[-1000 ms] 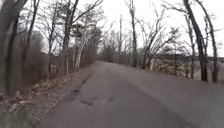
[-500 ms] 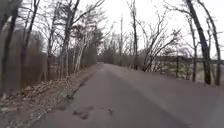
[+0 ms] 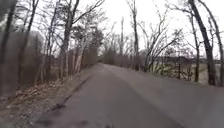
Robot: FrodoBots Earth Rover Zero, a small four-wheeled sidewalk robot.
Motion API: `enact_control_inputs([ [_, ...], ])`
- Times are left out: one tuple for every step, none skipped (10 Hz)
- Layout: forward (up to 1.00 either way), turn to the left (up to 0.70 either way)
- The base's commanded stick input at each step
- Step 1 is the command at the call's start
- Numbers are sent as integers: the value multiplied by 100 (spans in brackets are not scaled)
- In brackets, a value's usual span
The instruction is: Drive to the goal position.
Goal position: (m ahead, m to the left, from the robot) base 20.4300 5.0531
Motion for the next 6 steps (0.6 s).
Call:
enact_control_inputs([
  [70, 0],
  [70, 0],
  [70, 0],
  [70, 0],
  [70, 0],
  [70, 0],
])
